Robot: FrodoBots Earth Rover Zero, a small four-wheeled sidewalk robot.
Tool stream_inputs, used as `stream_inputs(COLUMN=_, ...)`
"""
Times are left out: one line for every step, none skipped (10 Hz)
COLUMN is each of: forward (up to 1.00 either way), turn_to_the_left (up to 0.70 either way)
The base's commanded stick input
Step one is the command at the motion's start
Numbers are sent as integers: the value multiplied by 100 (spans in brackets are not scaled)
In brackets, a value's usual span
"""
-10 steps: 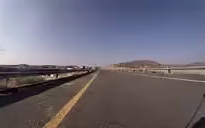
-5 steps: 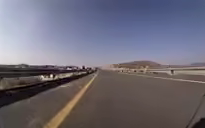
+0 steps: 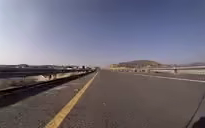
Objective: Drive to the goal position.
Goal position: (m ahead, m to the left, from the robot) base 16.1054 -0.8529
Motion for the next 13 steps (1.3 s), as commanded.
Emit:
stream_inputs(forward=85, turn_to_the_left=0)
stream_inputs(forward=85, turn_to_the_left=0)
stream_inputs(forward=85, turn_to_the_left=0)
stream_inputs(forward=85, turn_to_the_left=0)
stream_inputs(forward=85, turn_to_the_left=0)
stream_inputs(forward=85, turn_to_the_left=0)
stream_inputs(forward=85, turn_to_the_left=0)
stream_inputs(forward=85, turn_to_the_left=0)
stream_inputs(forward=85, turn_to_the_left=0)
stream_inputs(forward=85, turn_to_the_left=0)
stream_inputs(forward=85, turn_to_the_left=0)
stream_inputs(forward=85, turn_to_the_left=0)
stream_inputs(forward=85, turn_to_the_left=0)
